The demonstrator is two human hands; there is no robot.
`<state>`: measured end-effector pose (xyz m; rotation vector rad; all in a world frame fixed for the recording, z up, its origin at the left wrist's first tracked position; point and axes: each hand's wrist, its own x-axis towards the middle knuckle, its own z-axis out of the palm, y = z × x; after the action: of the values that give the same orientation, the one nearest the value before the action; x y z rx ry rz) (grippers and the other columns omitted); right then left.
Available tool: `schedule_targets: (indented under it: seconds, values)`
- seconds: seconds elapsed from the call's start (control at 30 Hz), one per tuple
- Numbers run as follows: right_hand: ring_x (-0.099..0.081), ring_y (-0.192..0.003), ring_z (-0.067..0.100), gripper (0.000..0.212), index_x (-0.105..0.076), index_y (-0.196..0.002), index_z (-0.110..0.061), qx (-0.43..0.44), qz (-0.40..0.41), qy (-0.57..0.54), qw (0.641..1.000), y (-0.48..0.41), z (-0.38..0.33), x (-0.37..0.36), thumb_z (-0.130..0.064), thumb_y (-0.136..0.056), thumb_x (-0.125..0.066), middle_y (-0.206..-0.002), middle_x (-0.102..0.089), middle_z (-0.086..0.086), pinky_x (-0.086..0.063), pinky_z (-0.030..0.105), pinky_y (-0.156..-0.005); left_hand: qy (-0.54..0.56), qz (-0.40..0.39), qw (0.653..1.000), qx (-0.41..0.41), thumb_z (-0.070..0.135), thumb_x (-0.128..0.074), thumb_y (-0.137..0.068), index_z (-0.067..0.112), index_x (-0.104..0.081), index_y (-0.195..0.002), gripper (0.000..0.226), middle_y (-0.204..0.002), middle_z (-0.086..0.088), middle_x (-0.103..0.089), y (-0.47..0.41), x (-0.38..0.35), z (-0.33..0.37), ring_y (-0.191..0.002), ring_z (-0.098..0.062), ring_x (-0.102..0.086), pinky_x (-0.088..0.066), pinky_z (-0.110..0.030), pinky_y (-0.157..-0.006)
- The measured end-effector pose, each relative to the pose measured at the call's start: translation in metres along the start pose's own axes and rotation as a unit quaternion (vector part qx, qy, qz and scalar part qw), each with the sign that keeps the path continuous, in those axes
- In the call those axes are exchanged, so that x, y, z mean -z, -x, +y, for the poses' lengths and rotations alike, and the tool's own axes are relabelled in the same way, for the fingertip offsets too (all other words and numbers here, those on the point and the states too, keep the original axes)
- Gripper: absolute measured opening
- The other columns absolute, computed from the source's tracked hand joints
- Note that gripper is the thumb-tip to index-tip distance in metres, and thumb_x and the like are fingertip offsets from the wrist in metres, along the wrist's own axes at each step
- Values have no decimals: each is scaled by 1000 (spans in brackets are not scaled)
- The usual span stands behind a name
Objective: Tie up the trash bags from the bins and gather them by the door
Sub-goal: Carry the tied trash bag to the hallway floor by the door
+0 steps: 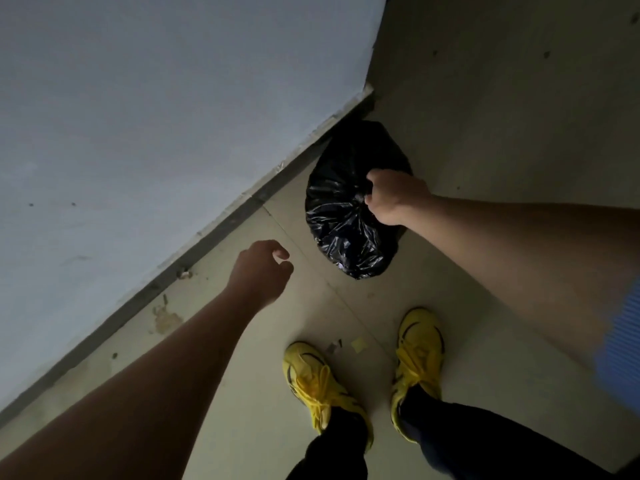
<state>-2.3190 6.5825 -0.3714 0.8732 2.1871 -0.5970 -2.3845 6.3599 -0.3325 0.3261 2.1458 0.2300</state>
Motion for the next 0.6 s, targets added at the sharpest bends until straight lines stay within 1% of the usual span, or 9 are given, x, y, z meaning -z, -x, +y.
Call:
schedule_targets:
  seconds: [0.03,0.1,0.23,0.3,0.4,0.5,0.6]
  values:
    - [-46,-129,37,46,-39,-144,-18,2,-5,16,1000,3,0,1,-25,-99,-46,-142,-49,12,-36,46,-105,3,-1,1000,4,20,-58,-90,14,-66,-111,23,-119,-7,-67,3,1,0,-101,-28,-67,-52,-45,-94]
    - [-44,-128,37,52,-33,-147,-20,7,9,46,999,20,0,8,-25,-97,-46,-141,-46,12,-33,50,-104,9,-7,1000,11,18,-58,-90,12,-67,-109,22,-119,-7,-67,17,7,1,-99,-29,-67,-52,-45,-93]
    - [-46,-123,36,48,-39,-140,-18,14,64,53,996,79,3,38,-28,-94,-51,-133,-48,13,-37,49,-99,14,-12,1000,11,16,-58,-89,12,-68,-106,20,-115,-8,-69,65,34,14,-94,-28,-68,-54,-46,-91]
    - [-52,-117,35,44,-43,-136,-16,22,57,30,998,118,3,54,-28,-95,-51,-129,-52,13,-43,46,-94,23,-11,1000,6,16,-58,-89,12,-68,-104,19,-113,-8,-69,97,51,25,-91,-27,-69,-54,-46,-90]
    - [-58,-110,33,40,-46,-134,-12,34,20,-15,999,187,-3,78,-27,-97,-49,-125,-58,13,-50,40,-87,41,-8,999,-4,15,-58,-88,11,-68,-102,18,-108,-8,-70,154,80,46,-90,-28,-69,-54,-46,-89]
    - [-63,-101,30,39,-47,-135,-12,44,3,-34,998,260,-15,106,-26,-98,-48,-117,-64,11,-53,40,-83,65,-1,998,-18,15,-57,-87,12,-68,-102,18,-104,-7,-71,217,110,68,-89,-28,-70,-54,-45,-90]
    - [-63,-101,30,38,-51,-132,-13,49,10,-38,998,326,-30,138,-27,-98,-48,-115,-66,11,-52,37,-82,82,1,996,-22,16,-57,-87,14,-68,-102,19,-101,-8,-72,286,134,76,-90,-27,-70,-54,-42,-90]
